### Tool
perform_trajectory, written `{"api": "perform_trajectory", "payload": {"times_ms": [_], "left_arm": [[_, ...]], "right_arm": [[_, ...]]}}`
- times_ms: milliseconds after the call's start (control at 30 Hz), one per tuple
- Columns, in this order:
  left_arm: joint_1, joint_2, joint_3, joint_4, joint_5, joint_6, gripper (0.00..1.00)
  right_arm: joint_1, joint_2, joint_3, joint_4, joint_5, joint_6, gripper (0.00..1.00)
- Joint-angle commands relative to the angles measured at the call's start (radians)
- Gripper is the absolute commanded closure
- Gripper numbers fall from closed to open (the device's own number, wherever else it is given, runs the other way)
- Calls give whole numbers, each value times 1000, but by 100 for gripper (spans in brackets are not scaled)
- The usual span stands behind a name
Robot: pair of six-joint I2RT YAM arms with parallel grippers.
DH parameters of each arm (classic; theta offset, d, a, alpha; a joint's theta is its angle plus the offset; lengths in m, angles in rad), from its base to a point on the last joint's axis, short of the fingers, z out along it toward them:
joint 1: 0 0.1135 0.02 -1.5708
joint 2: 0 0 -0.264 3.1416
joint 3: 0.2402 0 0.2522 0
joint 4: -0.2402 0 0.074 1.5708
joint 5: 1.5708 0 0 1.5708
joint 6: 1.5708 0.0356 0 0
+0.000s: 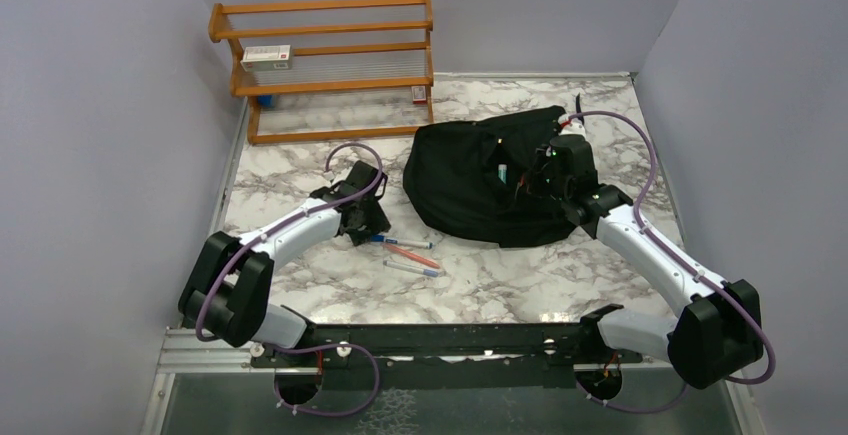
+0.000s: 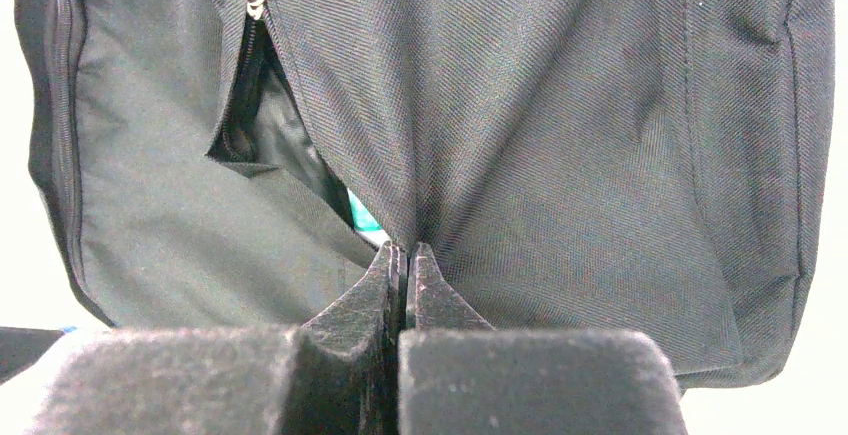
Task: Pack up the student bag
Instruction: Pick up the stationery from the center of the board.
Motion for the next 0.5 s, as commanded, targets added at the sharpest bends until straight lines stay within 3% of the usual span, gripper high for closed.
{"api": "perform_trajectory", "payload": {"times_ms": [0,467], "left_arm": [[4,7,-34,10,43,-11,53],[9,79,17,33,39,-18,53]], "right_arm": [[3,-12,-7,-32,-5,3,99],[3,-14,-2,-38,-3,0,99]]}}
